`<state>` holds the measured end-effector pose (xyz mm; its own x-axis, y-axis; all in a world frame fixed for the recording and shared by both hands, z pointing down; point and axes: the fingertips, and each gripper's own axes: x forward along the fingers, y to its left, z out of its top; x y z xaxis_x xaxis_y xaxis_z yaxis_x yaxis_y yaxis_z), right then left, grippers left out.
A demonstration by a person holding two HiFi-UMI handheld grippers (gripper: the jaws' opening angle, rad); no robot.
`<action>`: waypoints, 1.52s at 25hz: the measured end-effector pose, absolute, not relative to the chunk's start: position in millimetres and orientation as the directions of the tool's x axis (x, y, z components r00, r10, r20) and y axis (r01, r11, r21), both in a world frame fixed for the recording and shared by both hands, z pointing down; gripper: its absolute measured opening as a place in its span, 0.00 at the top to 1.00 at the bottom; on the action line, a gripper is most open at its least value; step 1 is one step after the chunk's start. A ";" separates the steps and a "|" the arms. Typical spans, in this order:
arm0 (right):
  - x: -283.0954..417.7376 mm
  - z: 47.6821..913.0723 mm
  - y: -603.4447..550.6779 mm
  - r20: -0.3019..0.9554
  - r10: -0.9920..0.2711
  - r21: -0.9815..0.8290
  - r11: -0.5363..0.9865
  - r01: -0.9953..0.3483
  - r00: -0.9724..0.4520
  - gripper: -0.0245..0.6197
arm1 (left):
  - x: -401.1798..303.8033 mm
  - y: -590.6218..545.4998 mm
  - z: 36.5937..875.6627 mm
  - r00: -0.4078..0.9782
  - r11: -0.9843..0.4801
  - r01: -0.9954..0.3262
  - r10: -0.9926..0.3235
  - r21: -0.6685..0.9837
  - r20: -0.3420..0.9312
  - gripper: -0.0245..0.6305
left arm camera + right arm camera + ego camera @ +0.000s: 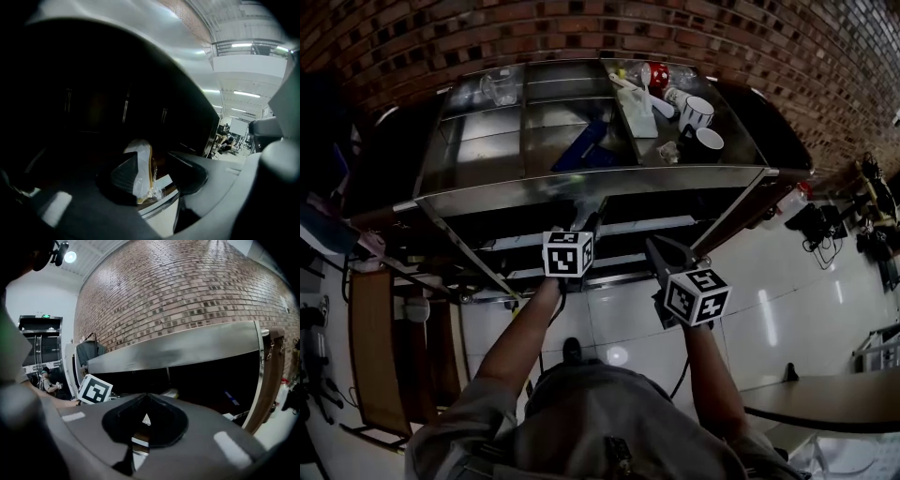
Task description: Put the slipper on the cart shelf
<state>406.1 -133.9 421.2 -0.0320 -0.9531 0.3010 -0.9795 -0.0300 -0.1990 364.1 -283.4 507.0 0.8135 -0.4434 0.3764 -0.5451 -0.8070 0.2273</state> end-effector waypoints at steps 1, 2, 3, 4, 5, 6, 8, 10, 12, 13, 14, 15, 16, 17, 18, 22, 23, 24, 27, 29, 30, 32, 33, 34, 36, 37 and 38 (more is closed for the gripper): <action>404.6 420.1 -134.2 0.295 -0.955 -0.201 -0.020 -0.979 -0.041 0.96 | 358.3 -278.4 501.0 0.811 -0.807 -0.548 -0.447 0.221 0.377 0.70; 402.8 419.2 -134.6 0.289 -0.956 -0.203 -0.009 -0.979 -0.051 0.96 | 352.9 -273.5 494.2 0.810 -0.807 -0.550 -0.453 0.214 0.373 0.74; 400.9 418.5 -135.1 0.284 -0.957 -0.205 0.002 -0.979 -0.061 0.96 | 348.0 -268.5 487.0 0.810 -0.810 -0.550 -0.459 0.203 0.365 0.77; 398.7 417.8 -136.0 0.279 -0.958 -0.208 0.014 -0.978 -0.073 0.96 | 343.8 -263.3 480.1 0.812 -0.814 -0.548 -0.463 0.191 0.356 0.79; 396.5 417.0 -137.3 0.273 -0.958 -0.210 0.026 -0.977 -0.085 0.96 | 339.9 -258.0 473.8 0.813 -0.820 -0.545 -0.467 0.175 0.348 0.81; 394.0 416.0 -138.8 0.267 -0.959 -0.213 0.040 -0.976 -0.097 0.96 | 336.4 -252.3 468.2 0.814 -0.826 -0.542 -0.470 0.155 0.341 0.84; 388.3 413.3 -142.3 0.250 -0.960 -0.217 0.070 -0.974 -0.125 0.96 | 329.9 -240.5 459.8 0.815 -0.840 -0.532 -0.475 0.106 0.332 0.90; 381.1 410.8 -145.5 0.233 -0.960 -0.218 0.102 -0.970 -0.154 0.96 | 322.6 -230.3 452.7 0.817 -0.848 -0.525 -0.477 0.077 0.322 0.94; 372.9 408.2 -148.9 0.224 -0.957 -0.212 0.136 -0.968 -0.183 0.96 | 314.7 -223.4 445.3 0.823 -0.849 -0.522 -0.476 0.082 0.311 0.95; 368.7 406.8 -150.7 0.219 -0.955 -0.205 0.154 -0.967 -0.199 0.96 | 310.9 -221.1 441.7 0.825 -0.849 -0.521 -0.475 0.087 0.306 0.95; 364.3 405.2 -152.4 0.214 -0.953 -0.196 0.174 -0.965 -0.215 0.96 | 307.3 -219.2 438.3 0.826 -0.849 -0.521 -0.475 0.088 0.303 0.95; 360.0 403.7 -153.5 0.208 -0.950 -0.183 0.194 -0.964 -0.231 0.96 | 303.9 -217.3 435.2 0.826 -0.849 -0.522 -0.477 0.085 0.301 0.95; 356.2 402.2 -153.9 0.202 -0.948 -0.170 0.212 -0.962 -0.245 0.96 | 300.8 -215.3 432.4 0.825 -0.848 -0.523 -0.480 0.081 0.298 0.95; 352.9 400.8 -154.0 0.195 -0.946 -0.159 0.228 -0.961 -0.257 0.96 | 298.1 -213.4 429.7 0.825 -0.848 -0.525 -0.483 0.079 0.294 0.95; 350.4 399.4 -154.2 0.186 -0.945 -0.152 0.241 -0.959 -0.268 0.96 | 296.0 -212.0 427.2 0.825 -0.847 -0.525 -0.485 0.079 0.289 0.95; 344.1 393.3 -158.2 0.157 -0.943 -0.156 0.270 -0.950 -0.294 0.96 | 287.4 -210.7 418.6 0.826 -0.840 -0.533 -0.491 0.100 0.276 0.95; 343.8 391.6 -159.2 0.151 -0.943 -0.160 0.273 -0.949 -0.297 0.96 | 285.7 -210.4 416.7 0.827 -0.838 -0.535 -0.492 0.107 0.273 0.95; 344.2 390.1 -159.7 0.146 -0.943 -0.163 0.275 -0.947 -0.299 0.96 | 284.8 -209.8 415.0 0.828 -0.838 -0.534 -0.492 0.114 0.269 0.95; 349.0 387.5 -160.2 0.134 -0.945 -0.175 0.275 -0.946 -0.299 0.96 | 287.0 -206.0 409.9 0.839 -0.845 -0.520 -0.479 0.125 0.256 0.95; 352.3 386.4 -160.9 0.132 -0.946 -0.177 0.273 -0.946 -0.298 0.96 | 291.0 -203.5 407.4 0.848 -0.854 -0.506 -0.467 0.121 0.252 0.95; 353.3 385.9 -161.2 0.133 -0.946 -0.175 0.272 -0.946 -0.297 0.96 | 292.7 -202.6 406.9 0.851 -0.857 -0.501 -0.462 0.120 0.252 0.95; 354.0 385.1 -161.8 0.132 -0.945 -0.173 0.274 -0.946 -0.298 0.96 | 295.2 -201.9 407.1 0.853 -0.860 -0.496 -0.457 0.119 0.252 0.95; 354.2 384.6 -162.0 0.131 -0.945 -0.172 0.276 -0.946 -0.300 0.96 | 296.1 -202.2 407.3 0.853 -0.861 -0.495 -0.456 0.119 0.252 0.95; 354.5 384.2 -162.2 0.131 -0.945 -0.171 0.277 -0.946 -0.301 0.96 | 296.8 -202.9 407.5 0.853 -0.860 -0.496 -0.456 0.121 0.252 0.95; 355.3 384.0 -162.4 0.130 -0.944 -0.168 0.280 -0.945 -0.303 0.96 | 297.9 -204.4 408.6 0.852 -0.858 -0.497 -0.457 0.125 0.254 0.95; 355.5 384.2 -162.3 0.130 -0.943 -0.168 0.282 -0.945 -0.305 0.96 | 298.3 -204.7 409.4 0.852 -0.858 -0.498 -0.457 0.127 0.256 0.95; 355.5 384.3 -162.2 0.130 -0.943 -0.167 0.284 -0.944 -0.307 0.96 | 298.5 -204.9 409.9 0.852 -0.858 -0.498 -0.456 0.129 0.256 0.95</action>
